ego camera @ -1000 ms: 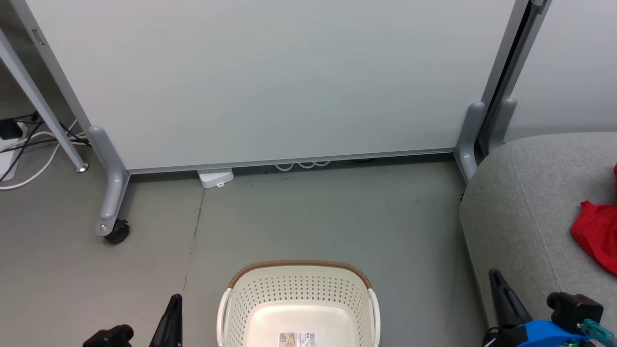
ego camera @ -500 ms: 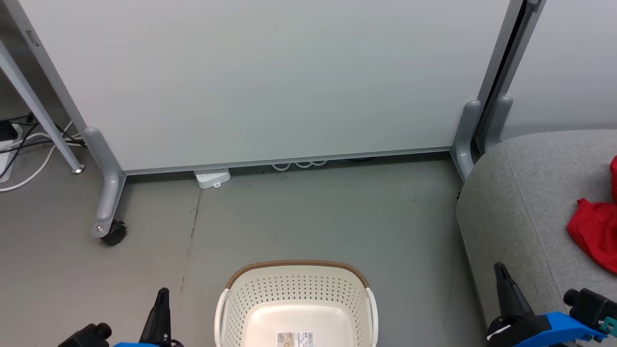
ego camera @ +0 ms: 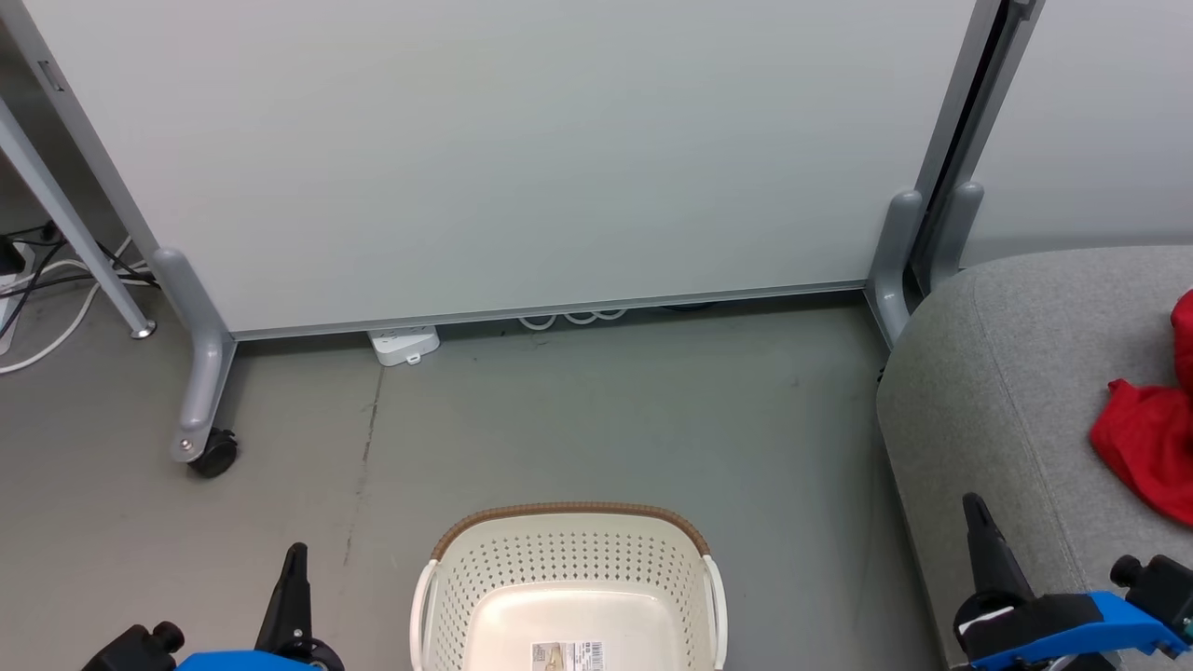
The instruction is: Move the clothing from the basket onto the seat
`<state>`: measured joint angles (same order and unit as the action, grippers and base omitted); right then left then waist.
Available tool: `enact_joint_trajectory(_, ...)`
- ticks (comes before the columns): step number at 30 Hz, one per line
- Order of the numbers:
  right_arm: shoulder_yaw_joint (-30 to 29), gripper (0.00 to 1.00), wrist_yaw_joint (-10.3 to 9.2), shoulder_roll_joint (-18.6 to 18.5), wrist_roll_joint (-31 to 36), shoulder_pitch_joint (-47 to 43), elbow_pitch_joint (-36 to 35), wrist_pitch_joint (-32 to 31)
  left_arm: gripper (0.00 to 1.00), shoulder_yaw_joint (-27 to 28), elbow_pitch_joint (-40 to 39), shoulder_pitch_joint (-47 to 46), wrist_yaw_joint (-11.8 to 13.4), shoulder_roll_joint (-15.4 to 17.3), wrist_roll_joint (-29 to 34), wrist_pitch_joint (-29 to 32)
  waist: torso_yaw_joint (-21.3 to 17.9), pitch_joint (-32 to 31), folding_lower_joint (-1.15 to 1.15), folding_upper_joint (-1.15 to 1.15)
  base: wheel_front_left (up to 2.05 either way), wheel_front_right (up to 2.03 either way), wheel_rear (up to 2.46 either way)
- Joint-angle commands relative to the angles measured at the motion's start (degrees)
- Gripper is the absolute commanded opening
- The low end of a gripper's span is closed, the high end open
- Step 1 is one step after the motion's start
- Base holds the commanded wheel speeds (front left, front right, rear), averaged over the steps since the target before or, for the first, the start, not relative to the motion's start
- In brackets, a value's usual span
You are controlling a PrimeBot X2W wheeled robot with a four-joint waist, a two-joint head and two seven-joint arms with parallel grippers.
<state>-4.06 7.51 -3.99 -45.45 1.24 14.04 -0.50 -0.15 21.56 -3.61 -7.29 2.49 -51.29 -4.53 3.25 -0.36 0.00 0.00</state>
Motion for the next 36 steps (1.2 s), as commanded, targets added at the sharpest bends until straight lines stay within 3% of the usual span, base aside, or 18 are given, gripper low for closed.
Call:
enact_joint_trajectory(1,-0.24,0.0,-0.01,0.07,-1.78,1.48,-0.63,-0.22,0.0,0.55,-0.98,-1.6,-0.12,0.28,-1.46,0.37,-0.03,0.01,0.0,0.0,0.0,0.0,0.0)
enact_joint_trajectory(36,-1.48,0.0,-0.02,0.68,-25.79,3.59,-0.36,-3.38,0.0,3.93,-4.59,-2.41,-0.23,0.43,-22.49,6.09,-1.45,0.24,0.0,0.0,0.0,0.0,0.0)
